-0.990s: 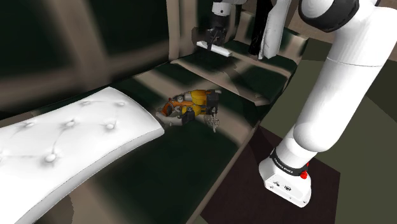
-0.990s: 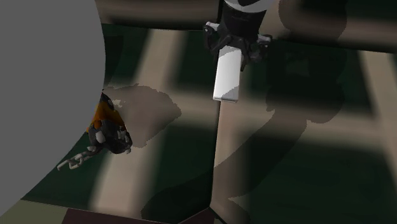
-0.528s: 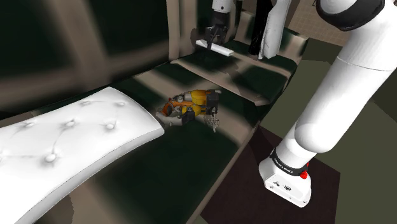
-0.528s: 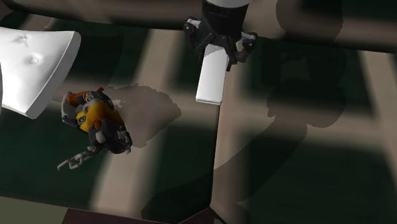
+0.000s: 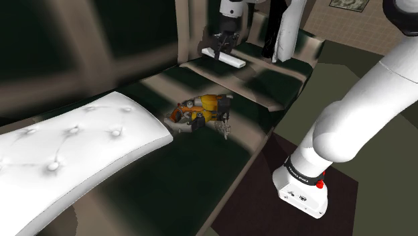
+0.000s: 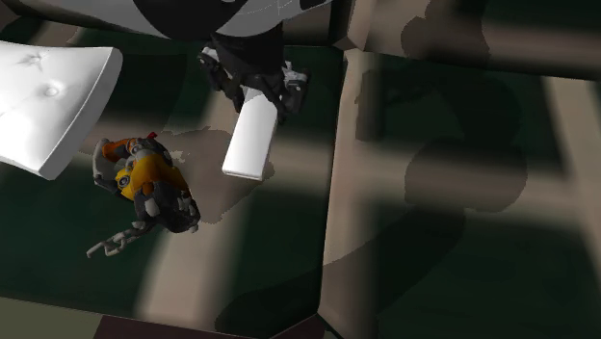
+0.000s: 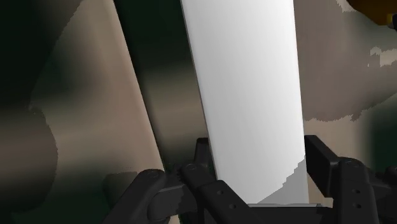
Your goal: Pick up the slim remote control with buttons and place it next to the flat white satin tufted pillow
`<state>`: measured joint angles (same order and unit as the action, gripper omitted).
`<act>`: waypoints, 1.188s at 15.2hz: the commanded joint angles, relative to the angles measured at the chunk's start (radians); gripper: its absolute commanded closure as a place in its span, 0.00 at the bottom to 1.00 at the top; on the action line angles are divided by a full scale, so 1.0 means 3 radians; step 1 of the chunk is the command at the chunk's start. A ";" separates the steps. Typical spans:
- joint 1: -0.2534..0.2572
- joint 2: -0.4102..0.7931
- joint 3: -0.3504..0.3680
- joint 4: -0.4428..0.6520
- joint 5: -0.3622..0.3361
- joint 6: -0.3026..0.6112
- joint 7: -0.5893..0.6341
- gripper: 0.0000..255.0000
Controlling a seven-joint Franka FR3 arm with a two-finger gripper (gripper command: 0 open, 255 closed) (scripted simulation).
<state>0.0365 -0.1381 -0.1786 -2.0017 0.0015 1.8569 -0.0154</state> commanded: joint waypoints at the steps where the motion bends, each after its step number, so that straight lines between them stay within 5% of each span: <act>1: 0.0054 -0.0169 0.0081 -0.0177 -0.0017 0.0013 0.0148 1.00; 18: 0.0570 -0.1134 0.0969 -0.1083 0.0265 -0.0012 0.1424 1.00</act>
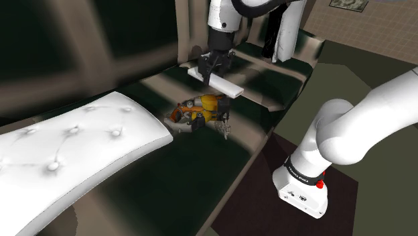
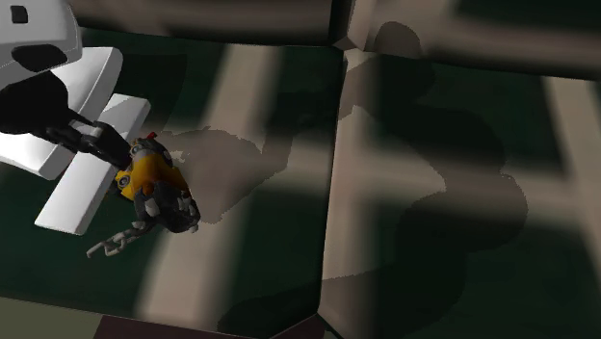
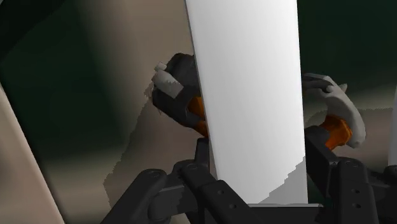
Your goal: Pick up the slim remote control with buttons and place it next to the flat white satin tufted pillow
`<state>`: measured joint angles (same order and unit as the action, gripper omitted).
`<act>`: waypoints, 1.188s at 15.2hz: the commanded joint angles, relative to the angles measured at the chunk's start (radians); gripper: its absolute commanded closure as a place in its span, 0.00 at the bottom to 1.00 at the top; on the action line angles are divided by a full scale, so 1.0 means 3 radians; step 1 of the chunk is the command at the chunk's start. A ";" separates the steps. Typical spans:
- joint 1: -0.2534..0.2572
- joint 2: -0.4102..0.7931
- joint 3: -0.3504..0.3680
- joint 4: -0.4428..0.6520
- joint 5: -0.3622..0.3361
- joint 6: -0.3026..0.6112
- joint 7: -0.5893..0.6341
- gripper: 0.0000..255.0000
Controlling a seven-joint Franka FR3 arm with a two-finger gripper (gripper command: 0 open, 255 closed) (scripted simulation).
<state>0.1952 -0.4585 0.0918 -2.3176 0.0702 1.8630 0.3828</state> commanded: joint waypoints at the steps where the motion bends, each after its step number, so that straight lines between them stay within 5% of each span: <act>1: 0.0077 -0.0094 0.0126 -0.0049 0.0067 -0.0036 0.0175 1.00; 18: 0.0587 0.0022 0.1222 0.0193 0.0518 -0.0017 0.1572 1.00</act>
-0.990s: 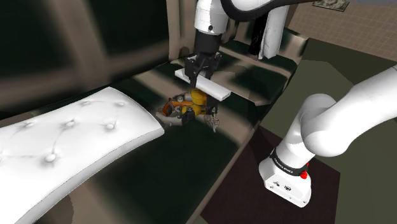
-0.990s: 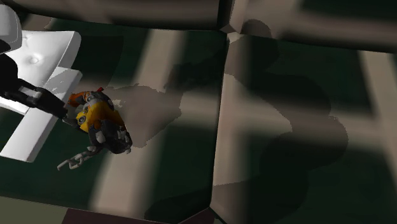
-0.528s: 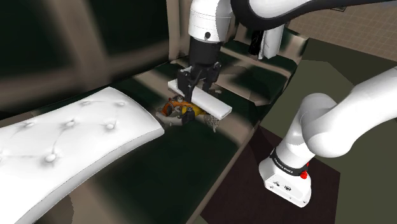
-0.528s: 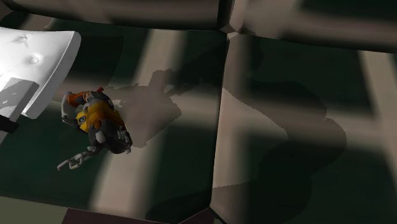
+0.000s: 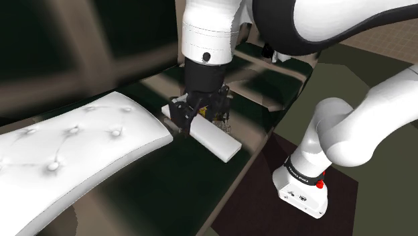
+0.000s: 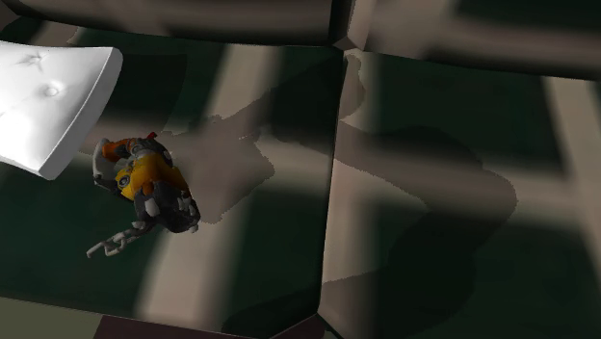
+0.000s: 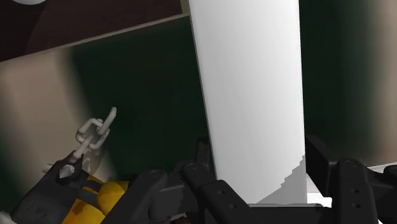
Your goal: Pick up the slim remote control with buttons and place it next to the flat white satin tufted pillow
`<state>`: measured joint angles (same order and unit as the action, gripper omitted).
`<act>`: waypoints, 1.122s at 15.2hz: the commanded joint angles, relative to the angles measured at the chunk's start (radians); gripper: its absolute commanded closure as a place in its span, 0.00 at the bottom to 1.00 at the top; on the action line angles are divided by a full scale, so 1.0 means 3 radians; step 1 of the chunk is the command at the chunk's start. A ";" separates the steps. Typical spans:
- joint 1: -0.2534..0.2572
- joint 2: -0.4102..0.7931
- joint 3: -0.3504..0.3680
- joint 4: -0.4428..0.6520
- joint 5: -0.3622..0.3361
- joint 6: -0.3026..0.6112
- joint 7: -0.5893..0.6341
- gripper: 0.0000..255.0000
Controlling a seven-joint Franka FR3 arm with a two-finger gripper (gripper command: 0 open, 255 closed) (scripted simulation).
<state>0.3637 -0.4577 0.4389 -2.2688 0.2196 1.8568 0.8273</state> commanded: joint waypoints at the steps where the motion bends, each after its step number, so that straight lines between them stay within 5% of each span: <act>1: 0.0044 0.0062 0.0135 0.0077 0.0029 0.0010 0.0179 1.00; 7: 0.0125 0.0412 0.0577 0.0438 -0.0006 0.0055 0.0748 1.00; 17: 0.0132 0.0511 0.0663 0.0071 -0.0004 0.0514 0.0760 1.00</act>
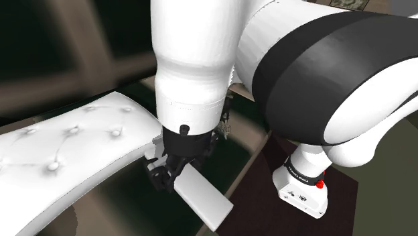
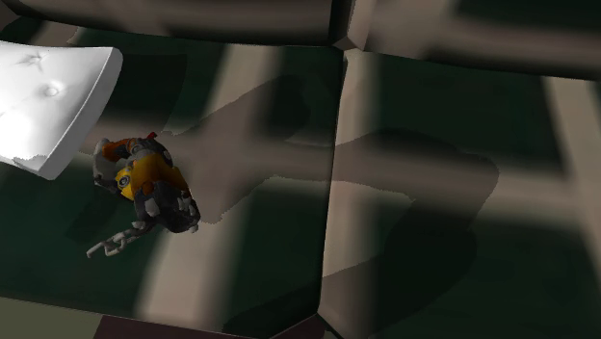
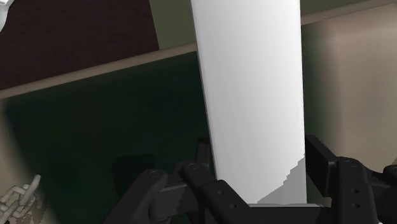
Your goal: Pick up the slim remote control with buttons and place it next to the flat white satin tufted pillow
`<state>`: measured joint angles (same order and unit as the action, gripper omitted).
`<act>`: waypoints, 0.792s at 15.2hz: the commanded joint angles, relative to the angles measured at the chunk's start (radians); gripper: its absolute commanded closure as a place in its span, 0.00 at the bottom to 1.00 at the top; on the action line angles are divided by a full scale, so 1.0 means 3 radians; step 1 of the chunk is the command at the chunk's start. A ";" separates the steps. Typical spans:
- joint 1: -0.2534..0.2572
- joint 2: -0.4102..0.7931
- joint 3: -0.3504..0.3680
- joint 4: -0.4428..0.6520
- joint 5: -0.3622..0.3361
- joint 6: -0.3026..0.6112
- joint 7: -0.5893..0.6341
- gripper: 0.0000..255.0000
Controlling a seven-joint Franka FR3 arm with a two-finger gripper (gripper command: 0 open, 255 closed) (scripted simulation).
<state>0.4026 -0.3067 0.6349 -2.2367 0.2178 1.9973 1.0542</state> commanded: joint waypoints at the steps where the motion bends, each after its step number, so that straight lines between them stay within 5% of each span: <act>1: 0.0002 0.0022 0.0019 -0.0070 -0.0001 0.0093 0.0006 1.00; 12: -0.0018 0.0253 0.0137 -0.0392 -0.0070 0.0624 0.0073 1.00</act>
<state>0.3984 -0.2395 0.6724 -2.3476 0.2006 2.1692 1.0728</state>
